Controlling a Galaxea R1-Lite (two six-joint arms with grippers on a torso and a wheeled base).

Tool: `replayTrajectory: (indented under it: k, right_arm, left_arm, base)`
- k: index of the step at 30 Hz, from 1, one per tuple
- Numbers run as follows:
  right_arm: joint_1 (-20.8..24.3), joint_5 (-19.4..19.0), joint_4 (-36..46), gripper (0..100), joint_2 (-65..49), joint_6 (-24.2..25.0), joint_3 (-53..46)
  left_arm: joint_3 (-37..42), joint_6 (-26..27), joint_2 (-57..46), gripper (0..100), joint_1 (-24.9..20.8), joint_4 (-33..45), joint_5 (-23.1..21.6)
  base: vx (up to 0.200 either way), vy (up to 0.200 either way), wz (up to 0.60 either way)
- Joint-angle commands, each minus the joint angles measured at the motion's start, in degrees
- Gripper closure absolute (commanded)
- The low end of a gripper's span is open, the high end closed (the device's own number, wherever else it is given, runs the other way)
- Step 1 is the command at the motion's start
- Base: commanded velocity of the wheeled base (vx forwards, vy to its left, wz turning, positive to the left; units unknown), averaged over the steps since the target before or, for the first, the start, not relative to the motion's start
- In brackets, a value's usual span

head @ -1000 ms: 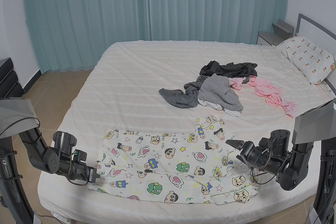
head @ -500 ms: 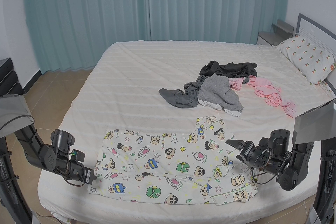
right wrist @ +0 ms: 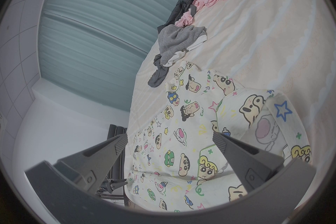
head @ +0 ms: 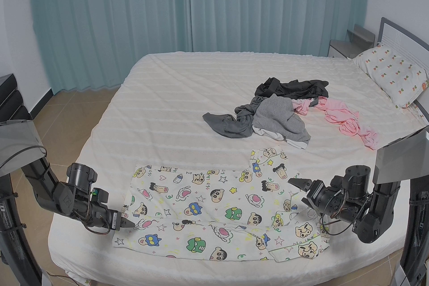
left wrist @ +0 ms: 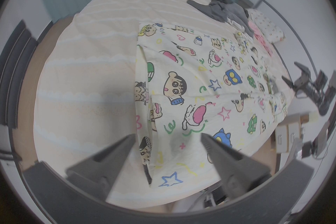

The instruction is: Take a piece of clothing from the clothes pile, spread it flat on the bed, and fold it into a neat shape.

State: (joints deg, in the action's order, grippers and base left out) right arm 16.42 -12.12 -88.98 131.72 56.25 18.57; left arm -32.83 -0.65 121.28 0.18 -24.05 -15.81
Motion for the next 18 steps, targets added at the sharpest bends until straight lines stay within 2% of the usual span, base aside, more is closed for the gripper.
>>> replayTrajectory:
  k: [1,8,10,18]
  right_arm:
    - [0.0,0.0,-0.7,0,0.0,0.0,0.0]
    - [0.1,0.0,-0.8,0,0.0,0.0,0.0]
    - [0.1,0.0,-0.7,0,0.0,0.0,0.0]
    - [0.1,0.0,-0.8,0,0.1,0.0,0.0]
  left_arm:
    - [-0.3,-4.8,-4.3,0,-0.4,0.0,-0.6]
    - [-1.4,-11.2,-7.5,0,-0.4,-0.5,-1.1]
    - [-3.4,-14.6,-8.3,0,-0.4,-0.4,-0.9]
    - [-7.9,-14.6,-6.9,0,-0.4,-0.2,-0.5]
  base:
    - [0.0,0.0,0.0]
    - [0.0,0.0,0.0]
    - [0.0,0.0,0.0]
    - [0.2,0.0,0.0]
